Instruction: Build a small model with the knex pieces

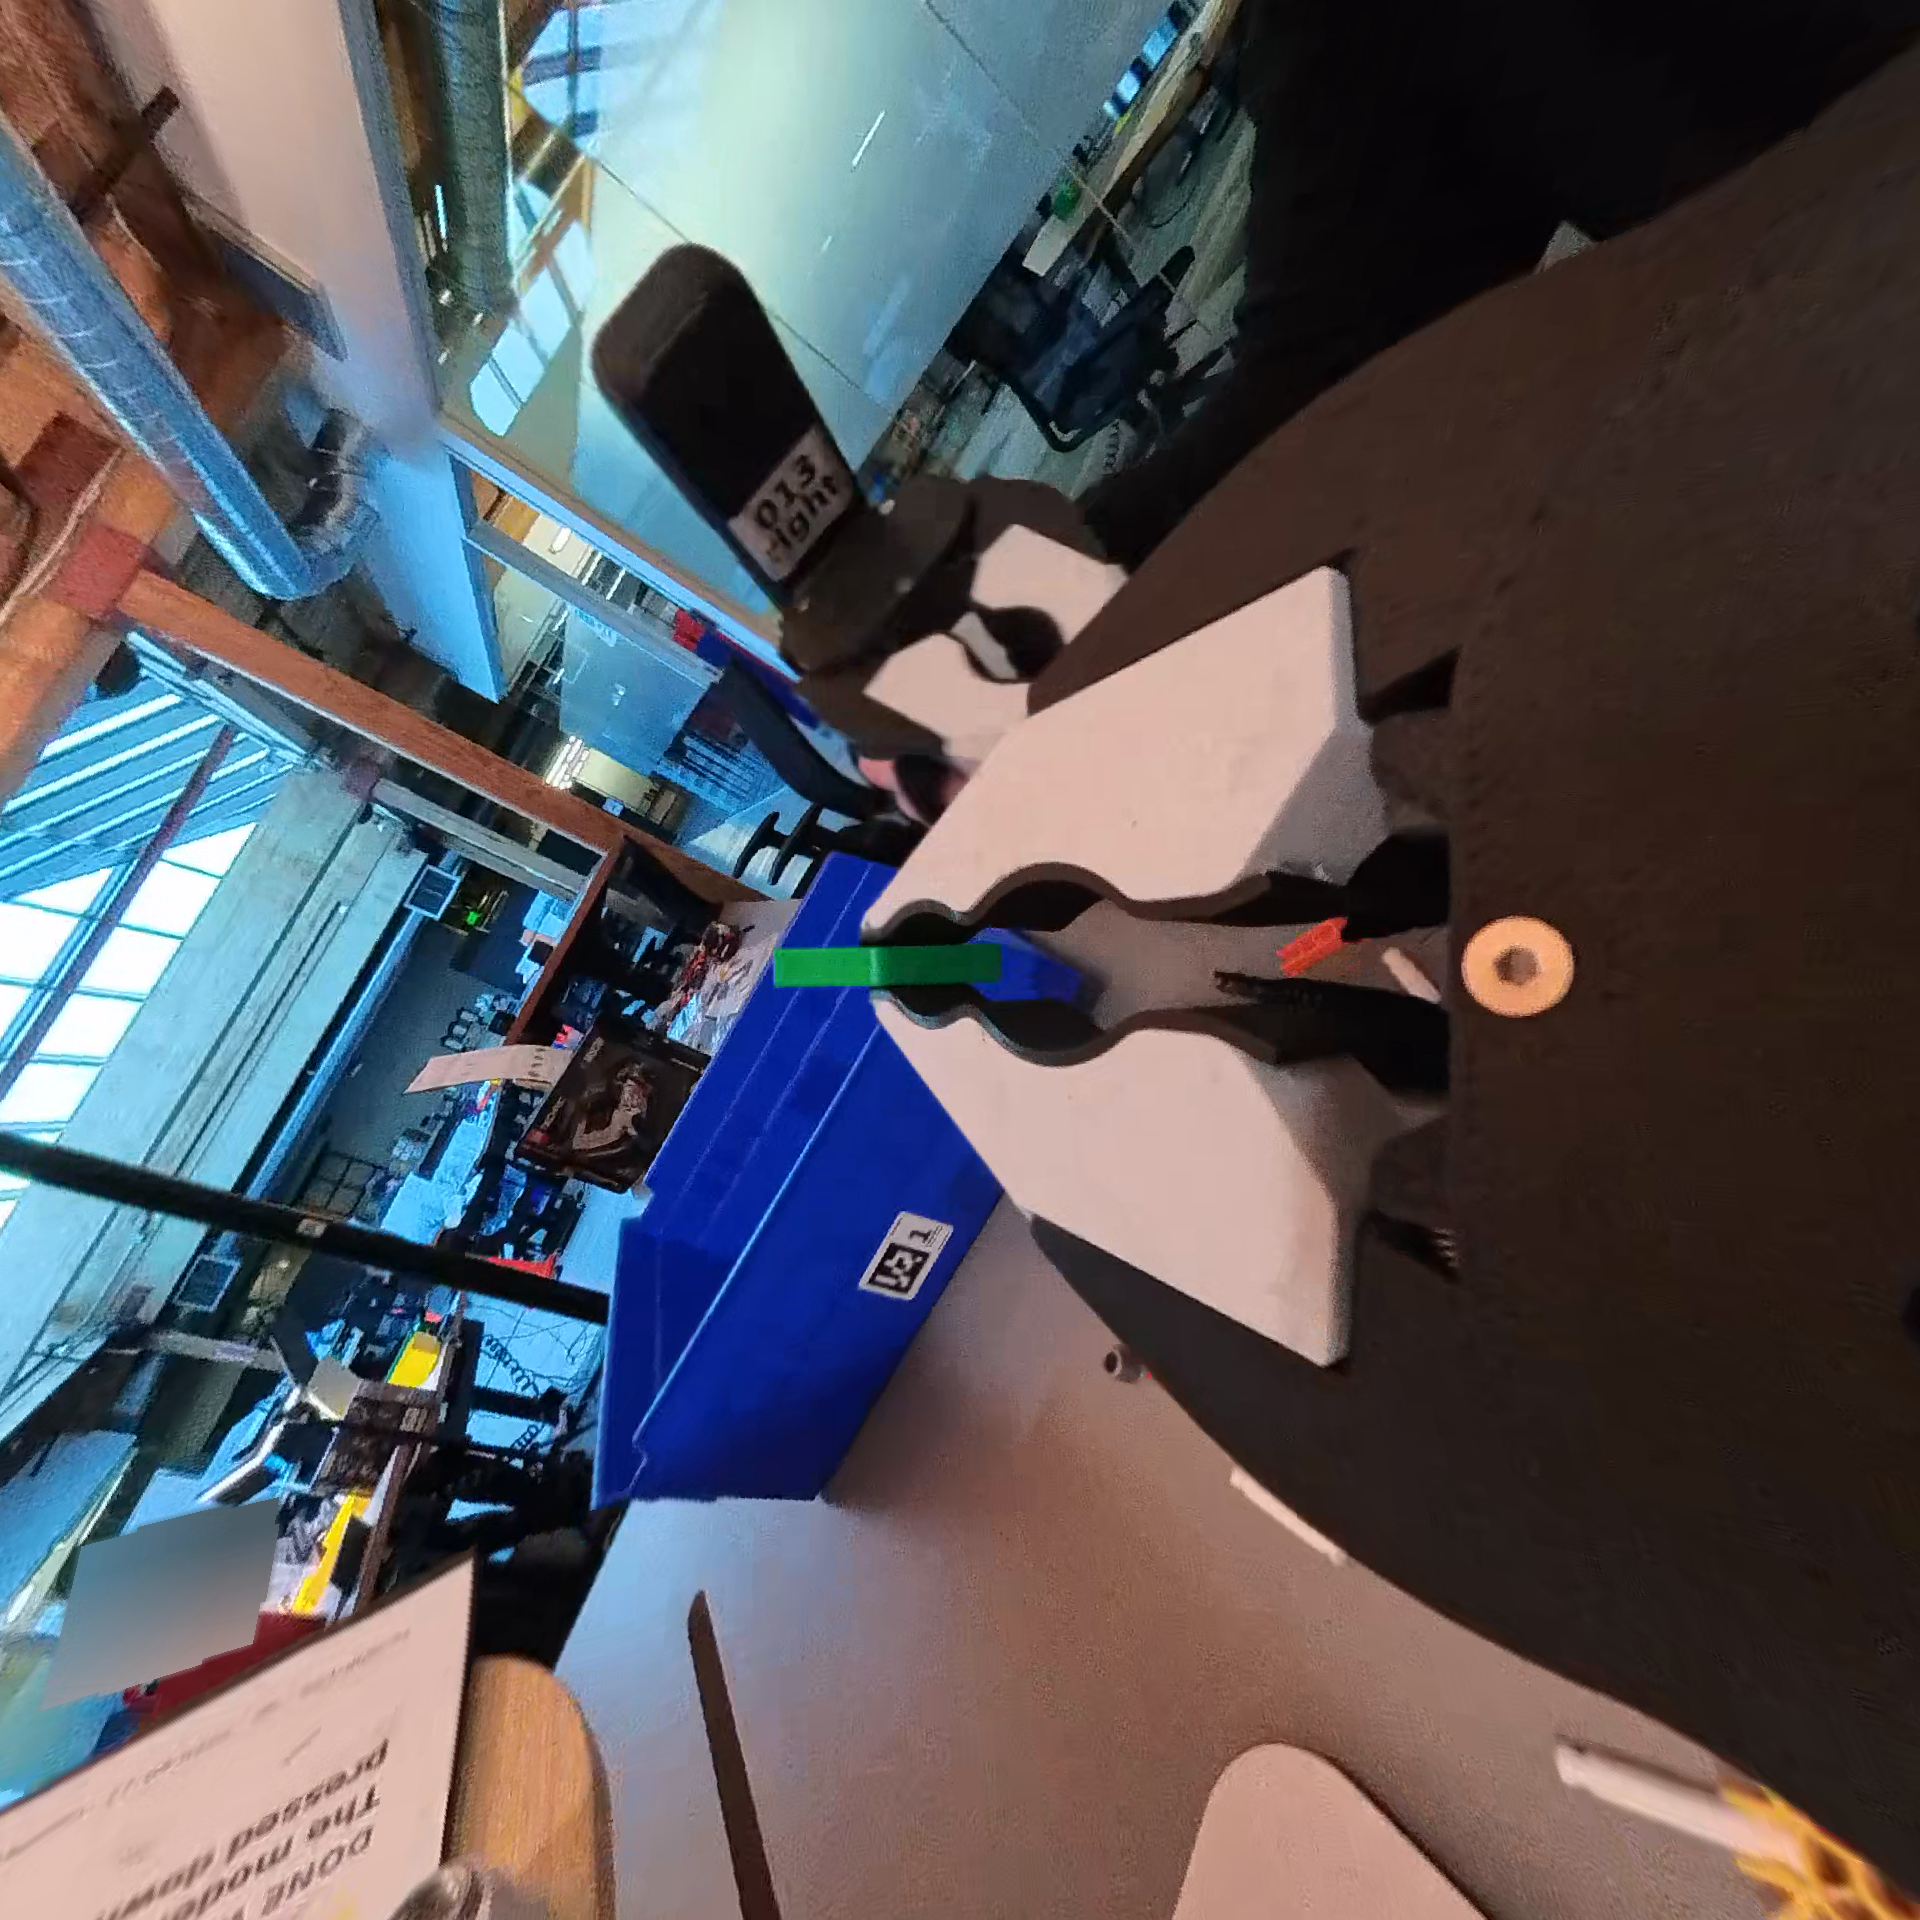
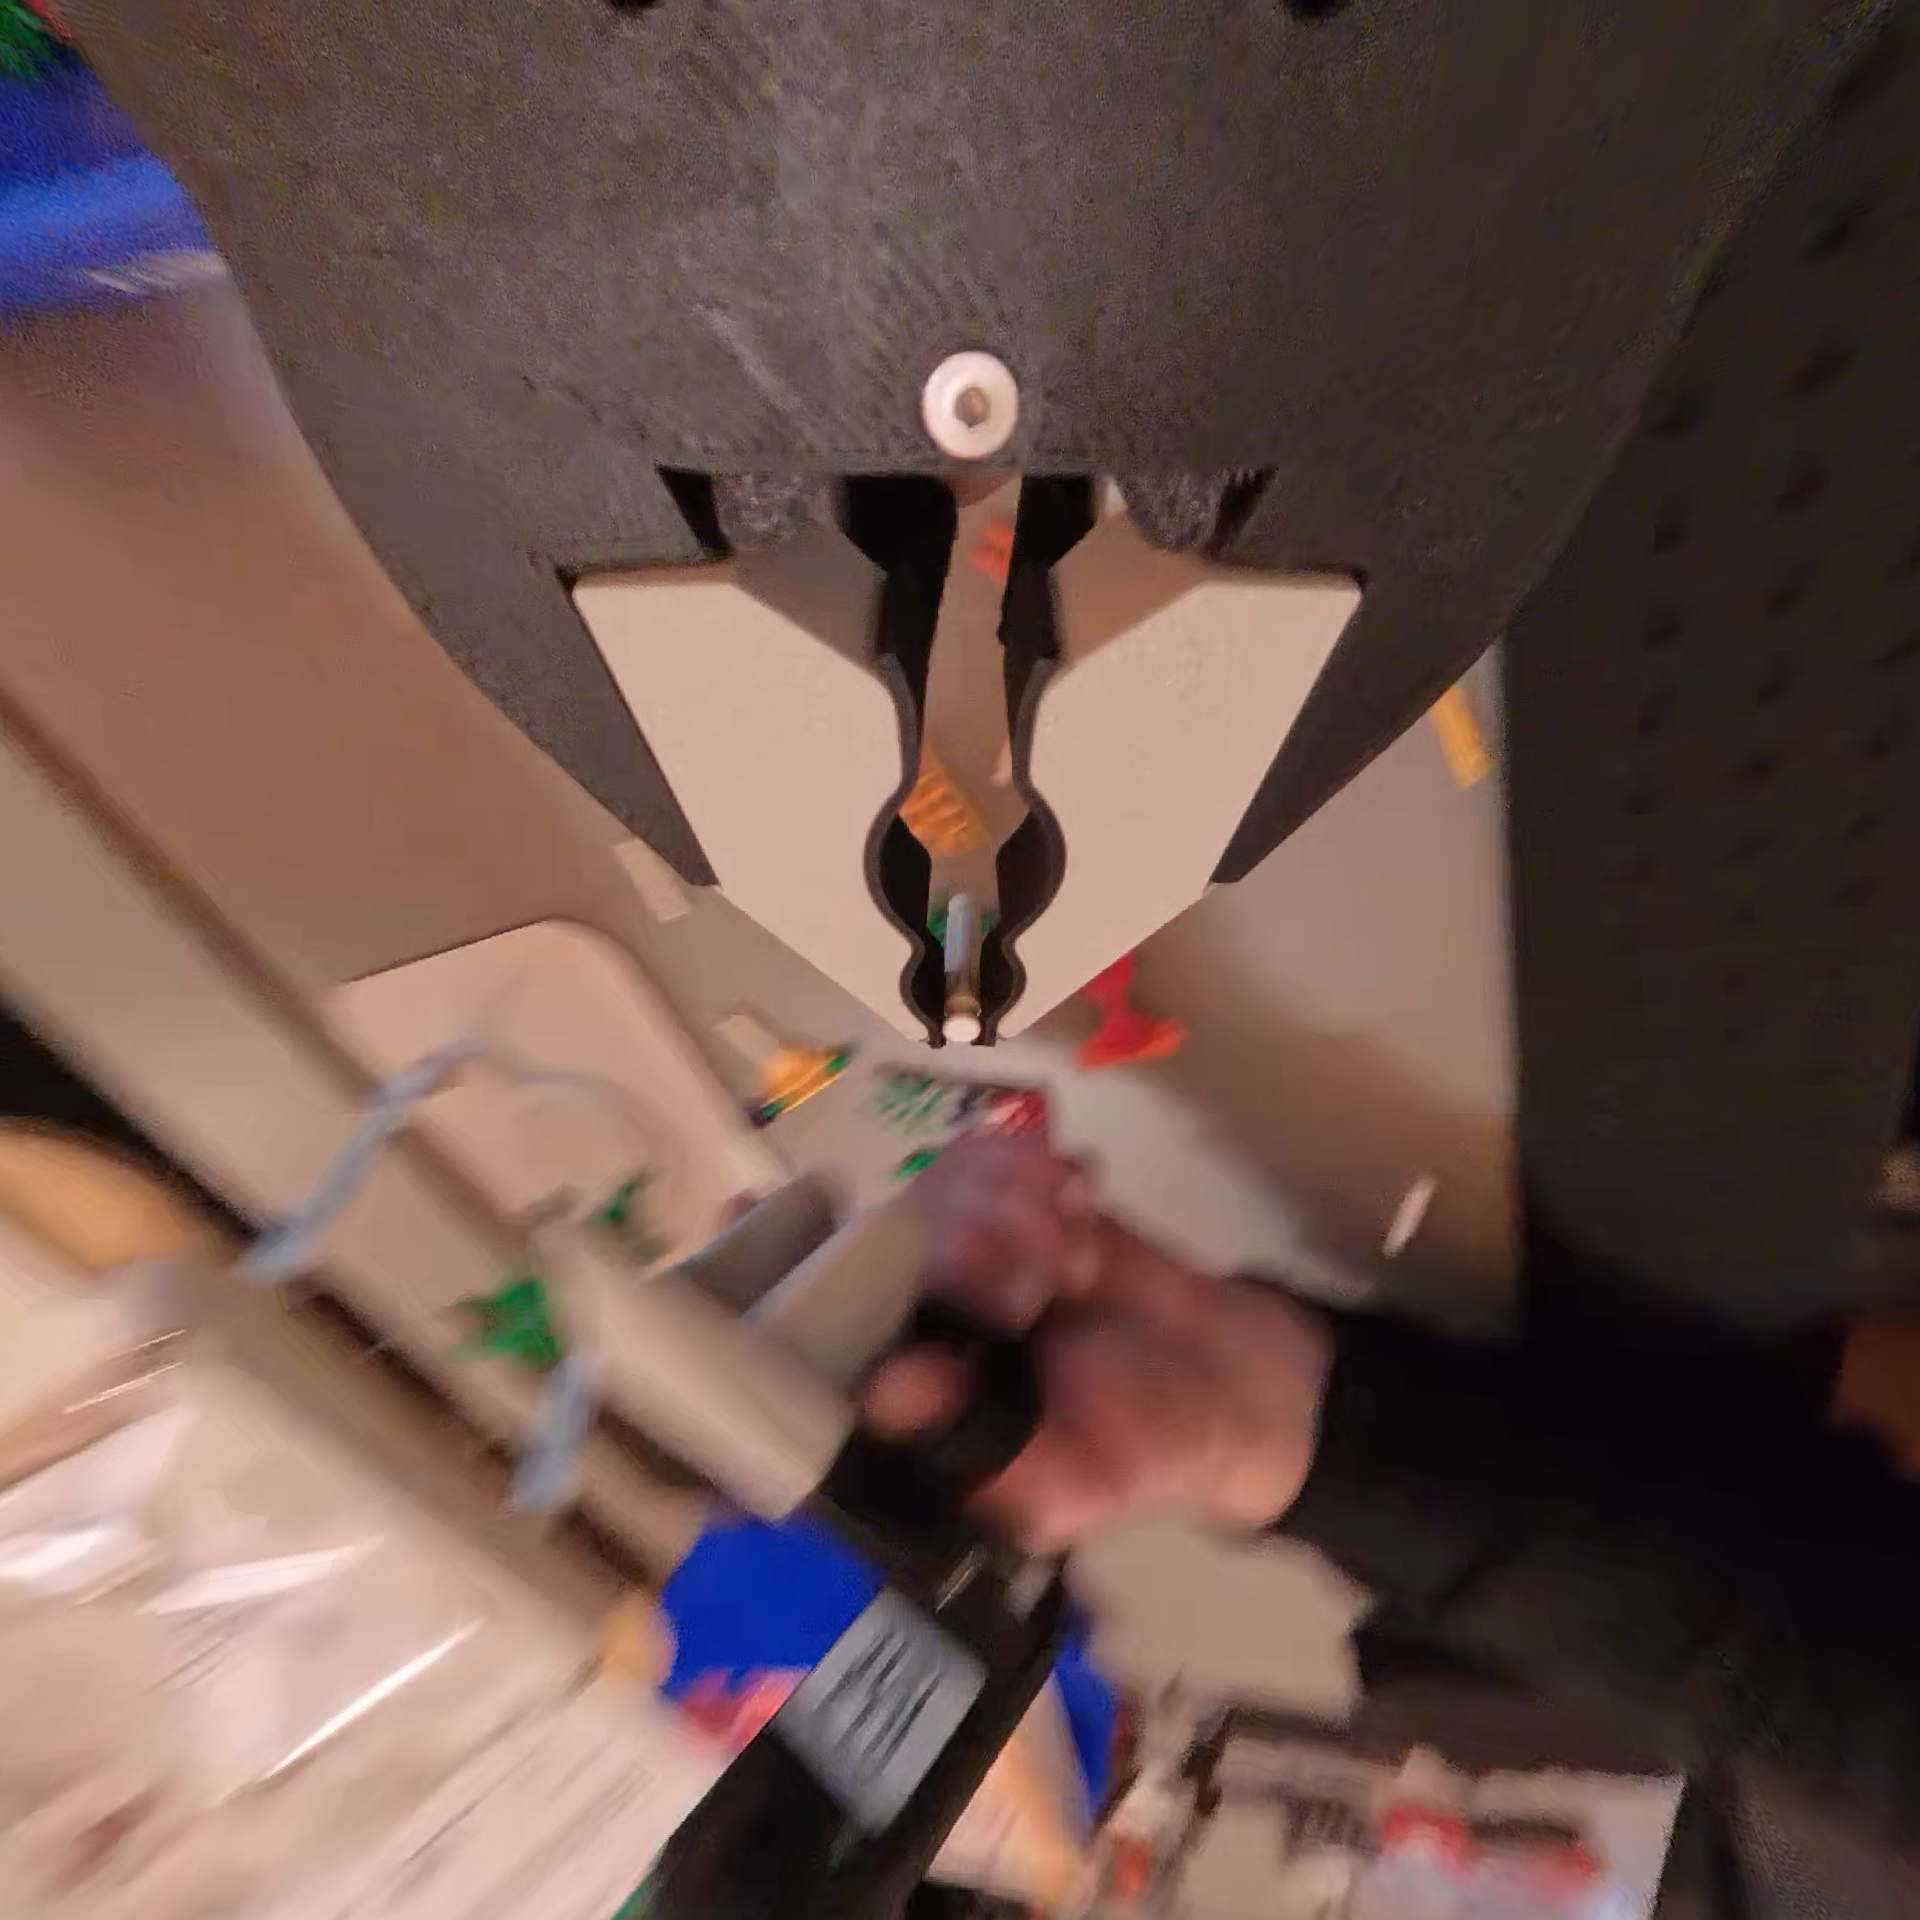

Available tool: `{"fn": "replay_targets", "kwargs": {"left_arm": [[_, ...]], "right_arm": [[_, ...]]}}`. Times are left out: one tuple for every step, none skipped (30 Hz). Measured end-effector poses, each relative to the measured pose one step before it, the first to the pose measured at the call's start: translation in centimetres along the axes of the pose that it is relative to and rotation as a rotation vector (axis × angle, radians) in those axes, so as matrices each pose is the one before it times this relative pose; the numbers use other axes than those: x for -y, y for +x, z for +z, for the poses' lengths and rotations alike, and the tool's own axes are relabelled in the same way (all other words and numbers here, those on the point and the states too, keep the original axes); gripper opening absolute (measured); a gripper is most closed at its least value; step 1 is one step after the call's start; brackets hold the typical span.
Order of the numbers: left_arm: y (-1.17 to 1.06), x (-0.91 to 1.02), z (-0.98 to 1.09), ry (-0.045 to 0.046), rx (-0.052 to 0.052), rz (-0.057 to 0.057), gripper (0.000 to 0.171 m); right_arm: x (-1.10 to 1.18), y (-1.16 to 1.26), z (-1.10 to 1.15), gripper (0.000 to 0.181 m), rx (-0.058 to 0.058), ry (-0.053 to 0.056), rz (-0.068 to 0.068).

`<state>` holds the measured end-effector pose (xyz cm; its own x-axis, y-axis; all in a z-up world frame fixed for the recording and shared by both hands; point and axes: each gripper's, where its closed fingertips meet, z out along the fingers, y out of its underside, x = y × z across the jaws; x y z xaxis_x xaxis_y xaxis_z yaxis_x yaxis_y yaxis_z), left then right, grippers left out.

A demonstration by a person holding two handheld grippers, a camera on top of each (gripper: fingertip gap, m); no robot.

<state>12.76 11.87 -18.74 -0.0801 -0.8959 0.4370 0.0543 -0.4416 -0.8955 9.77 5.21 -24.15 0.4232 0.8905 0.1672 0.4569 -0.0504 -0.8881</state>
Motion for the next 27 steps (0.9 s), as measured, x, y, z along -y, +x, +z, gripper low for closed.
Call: {"fn": "replay_targets", "kwargs": {"left_arm": [[-0.155, 0.254, -0.186, 0.01182, -0.0094, -0.0133, 0.004], [-0.003, -0.049, -0.072, -0.00115, -0.0156, -0.0137, 0.004], [0.008, -0.13, -0.018, -0.00209, -0.0106, -0.0021, 0.004], [0.0, 0.097, -0.052, 0.01535, -0.0066, 0.0014, 0.004], [0.111, 0.097, -0.035, 0.01318, -0.0161, -0.0134, 0.004], [0.155, -0.03, 0.013, 0.00332, -0.0187, -0.0154, 0.004], [0.09, -0.051, 0.031, 0.00185, -0.0085, -0.0009, 0.004], [0.118, -0.037, 0.021, 0.00339, -0.0052, 0.0065, 0.004], [0.348, -0.015, 0.017, 0.00426, -0.019, 0.0023, 0.004], [0.354, 0.026, 0.044, 0.00593, -0.0172, -0.001, 0.004], [0.253, 0.036, 0.053, 0.00768, -0.0097, 0.0024, 0.004], [0.401, -0.002, 0.059, 0.00517, -0.0193, 0.0029, 0.005], [0.415, -0.002, 0.086, 0.00653, -0.0201, 0.0004, 0.005], [0.161, 0.066, 0.095, 0.01174, -0.0024, 0.0017, 0.004], [0.161, -0.022, 0.135, 0.00723, -0.0024, 0.0028, 0.004], [0.385, -0.218, 0.186, -0.00495, -0.0202, -0.001, 0.004], [0.307, -0.224, 0.184, -0.00376, -0.0164, -0.0033, 0.004], [0.041, -0.232, 0.183, -0.00222, 0.0012, -0.001, 0.004], [0.153, -0.261, 0.169, -0.00641, -0.007, -0.0005, 0.004], [0.171, -0.09, 0.125, 0.00246, -0.0071, 0.0027, 0.004], [0.072, 0.033, 0.053, 0.00638, -0.0014, 0.0045, 0.004], [0.082, 0.012, 0.053, -0.00197, -0.0022, 0.0053, 0.005], [0.095, 0.003, 0.059, -0.00752, 0.001, 0.0174, 0.005], [0.073, -0.037, 0.01, -0.0167, 0.0037, 0.0268, 0.005], [-0.007, 0.059, -0.115, -0.01802, 0.0078, 0.0353, 0.007], [-0.293, 0.133, -0.217, -0.01792, 0.0193, 0.03, 0.013], [-0.281, 0.035, -0.21, -0.02839, 0.0155, 0.0255, 0.016]], "right_arm": [[-1.068, -1.061, 0.956, 0.004, 0.0519, -0.0609, -0.0068], [-0.692, -0.52, 0.908, 0.004, 0.0173, -0.0429, -0.0133], [-0.494, -0.645, 0.79, 0.004, 0.0332, -0.0335, 0.0035], [-0.158, -0.56, 0.688, 0.007, 0.0343, -0.0084, 0.013], [0.018, -0.165, 0.585, 0.014, 0.013, 0.0054, 0.0163], [-0.271, -0.025, 0.481, 0.017, 0.008, -0.0111, 0.0152], [-0.449, 0.159, 0.28, 0.022, -0.0011, -0.0201, 0.0092], [-0.056, 0.592, -0.034, 0.031, -0.0252, 0.0032, 0.0112], [0.582, 0.836, -0.368, 0.031, -0.035, 0.0403, 0.0254], [1.108, 1.007, -0.64, 0.028, -0.0372, 0.0724, 0.0422], [1.407, 1.147, -0.771, 0.022, -0.0395, 0.0901, 0.0516], [1.418, 1.072, -0.764, 0.021, -0.0327, 0.0898, 0.0532], [1.322, 0.878, -0.668, 0.022, -0.024, 0.0844, 0.048], [1.12, 0.503, -0.541, 0.021, -0.0063, 0.0711, 0.0389], [0.823, 0.212, -0.38, 0.021, 0.0032, 0.0518, 0.029], [0.639, 0.139, -0.282, 0.021, 0.0015, 0.0403, 0.02], [0.436, 0.036, -0.165, 0.019, 0.0052, 0.0281, 0.0141], [0.282, -0.043, -0.096, 0.018, 0.0075, 0.0167, 0.0075], [0.076, -0.161, -0.049, 0.013, 0.0114, 0.0051, -0.0022], [0.009, -0.154, -0.04, 0.003, 0.0087, 0.0003, -0.0071], [0.069, -0.045, -0.085, 0.003, -0.0008, 0.003, -0.0103], [0.066, -0.019, -0.1, 0.002, -0.0039, -0.0002, -0.0198], [0.103, 0.033, -0.12, 0.002, -0.0099, 0.0014, -0.0263], [0.161, 0.032, -0.135, 0.002, -0.0111, 0.0013, -0.0214], [0.071, -0.02, -0.139, 0.002, -0.004, -0.0067, -0.0138], [-0.113, 0.053, -0.126, 0.002, -0.0089, -0.0166, -0.0184], [-0.334, 0.161, -0.09, 0.002, -0.019, -0.029, -0.033]]}}
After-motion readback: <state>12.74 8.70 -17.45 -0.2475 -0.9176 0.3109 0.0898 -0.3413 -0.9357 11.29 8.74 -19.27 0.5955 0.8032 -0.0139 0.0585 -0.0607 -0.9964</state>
